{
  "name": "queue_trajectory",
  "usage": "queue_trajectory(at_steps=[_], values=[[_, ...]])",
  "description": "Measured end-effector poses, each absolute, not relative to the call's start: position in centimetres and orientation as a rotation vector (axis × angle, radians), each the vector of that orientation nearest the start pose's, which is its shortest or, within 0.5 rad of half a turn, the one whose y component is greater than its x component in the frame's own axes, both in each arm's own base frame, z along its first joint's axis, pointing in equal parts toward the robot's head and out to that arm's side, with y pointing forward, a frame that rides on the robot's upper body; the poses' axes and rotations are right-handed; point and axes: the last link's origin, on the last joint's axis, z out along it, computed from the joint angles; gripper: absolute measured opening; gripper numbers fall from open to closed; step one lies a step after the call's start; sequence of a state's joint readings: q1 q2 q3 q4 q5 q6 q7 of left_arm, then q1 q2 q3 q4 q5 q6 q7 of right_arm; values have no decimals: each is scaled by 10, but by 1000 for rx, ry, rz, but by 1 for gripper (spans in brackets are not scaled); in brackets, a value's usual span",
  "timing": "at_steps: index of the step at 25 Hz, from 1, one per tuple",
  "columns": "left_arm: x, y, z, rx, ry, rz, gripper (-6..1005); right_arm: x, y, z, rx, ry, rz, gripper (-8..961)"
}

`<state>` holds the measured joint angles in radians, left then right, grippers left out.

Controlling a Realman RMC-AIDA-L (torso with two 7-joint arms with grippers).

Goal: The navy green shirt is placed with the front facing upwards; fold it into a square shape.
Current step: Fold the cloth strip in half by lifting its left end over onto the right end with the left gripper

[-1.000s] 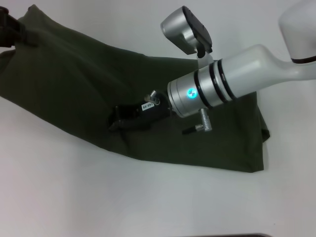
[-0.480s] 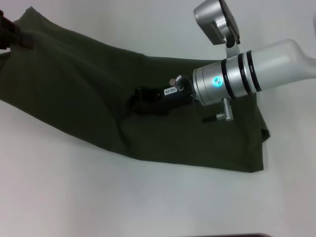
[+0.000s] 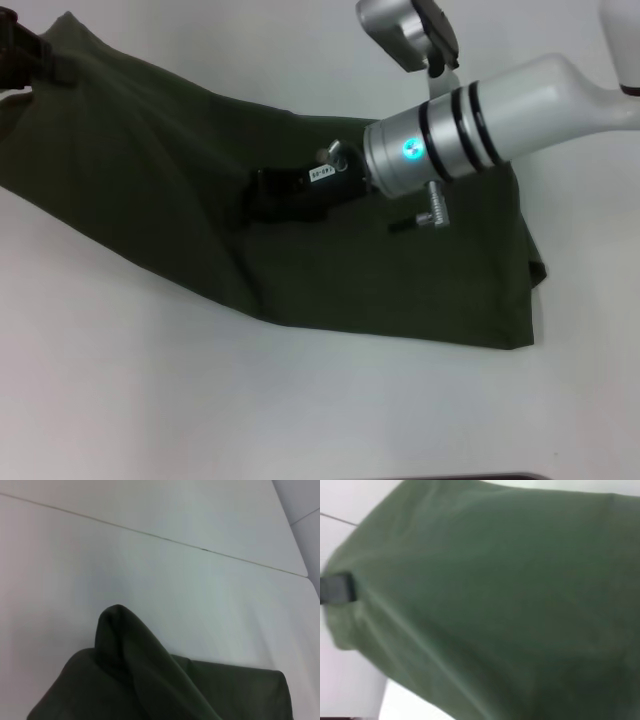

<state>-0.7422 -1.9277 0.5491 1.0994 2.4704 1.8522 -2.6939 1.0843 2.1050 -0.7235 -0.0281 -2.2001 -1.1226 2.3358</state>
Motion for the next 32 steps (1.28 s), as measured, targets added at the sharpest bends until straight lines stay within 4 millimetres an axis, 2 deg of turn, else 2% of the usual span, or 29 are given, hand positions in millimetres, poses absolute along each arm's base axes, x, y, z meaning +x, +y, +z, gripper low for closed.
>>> queue_trajectory(at_steps=[4, 7, 13, 14, 22, 32], values=[[-224, 375, 128, -2250, -1799, -236, 72, 154, 366, -121, -2556, 2017, 390, 6], [-224, 375, 127, -2254, -1799, -227, 73, 154, 366, -119, -2548, 2031, 429, 6], [-220, 376, 126, -2266, -1787, -221, 73, 150, 364, -134, -2539, 2011, 343, 6], [-194, 383, 126, -2332, -1706, -245, 72, 151, 363, -132, -2557, 2007, 309, 6], [-195, 384, 126, -2326, -1708, -247, 72, 165, 355, -132, -2526, 2053, 198, 5], [-189, 383, 126, -2343, -1687, -258, 71, 176, 361, -140, -2438, 1994, 133, 5]])
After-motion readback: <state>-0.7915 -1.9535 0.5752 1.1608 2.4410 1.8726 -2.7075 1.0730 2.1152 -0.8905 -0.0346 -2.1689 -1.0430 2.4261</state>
